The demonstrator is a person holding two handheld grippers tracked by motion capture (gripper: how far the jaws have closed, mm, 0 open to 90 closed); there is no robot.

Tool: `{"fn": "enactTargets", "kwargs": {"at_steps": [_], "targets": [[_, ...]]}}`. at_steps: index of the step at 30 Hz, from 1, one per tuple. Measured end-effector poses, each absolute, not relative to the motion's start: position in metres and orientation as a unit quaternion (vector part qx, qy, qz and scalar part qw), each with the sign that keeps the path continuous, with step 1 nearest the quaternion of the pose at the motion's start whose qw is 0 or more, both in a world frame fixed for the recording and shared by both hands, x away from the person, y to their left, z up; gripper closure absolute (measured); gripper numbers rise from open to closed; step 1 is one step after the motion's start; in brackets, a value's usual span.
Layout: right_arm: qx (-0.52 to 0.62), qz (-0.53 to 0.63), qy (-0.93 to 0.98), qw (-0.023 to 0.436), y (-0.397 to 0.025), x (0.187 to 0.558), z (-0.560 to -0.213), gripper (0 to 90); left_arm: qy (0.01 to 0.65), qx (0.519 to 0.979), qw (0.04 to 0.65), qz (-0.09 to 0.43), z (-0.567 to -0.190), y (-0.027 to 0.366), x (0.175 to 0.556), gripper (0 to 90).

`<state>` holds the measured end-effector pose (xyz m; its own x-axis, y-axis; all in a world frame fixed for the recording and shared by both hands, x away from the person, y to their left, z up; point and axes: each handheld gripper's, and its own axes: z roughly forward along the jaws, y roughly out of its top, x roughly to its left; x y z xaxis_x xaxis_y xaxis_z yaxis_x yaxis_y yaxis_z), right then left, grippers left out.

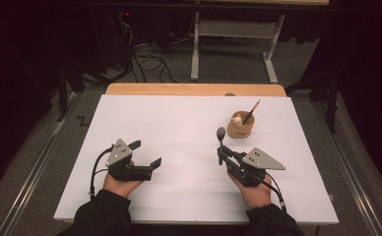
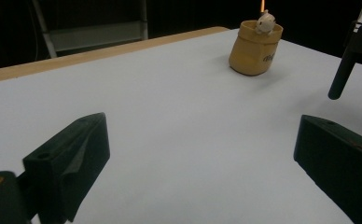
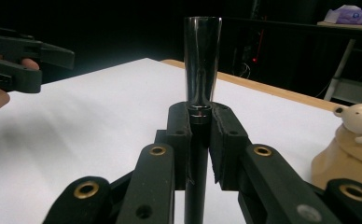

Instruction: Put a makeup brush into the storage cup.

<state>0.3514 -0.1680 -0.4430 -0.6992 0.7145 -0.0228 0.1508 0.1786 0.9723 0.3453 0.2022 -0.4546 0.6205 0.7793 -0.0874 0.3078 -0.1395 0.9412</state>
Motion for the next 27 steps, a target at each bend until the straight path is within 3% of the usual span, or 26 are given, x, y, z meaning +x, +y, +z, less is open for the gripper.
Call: {"fn": "enactTargets", "kwargs": {"at_steps": [27], "targets": [[0.344,0.566,0.694,0.280,-0.208,0.362,-0.436,80.5,0.373,0.729,0.531,0.217,-0.455,0.200,0.346,0.2]]}}
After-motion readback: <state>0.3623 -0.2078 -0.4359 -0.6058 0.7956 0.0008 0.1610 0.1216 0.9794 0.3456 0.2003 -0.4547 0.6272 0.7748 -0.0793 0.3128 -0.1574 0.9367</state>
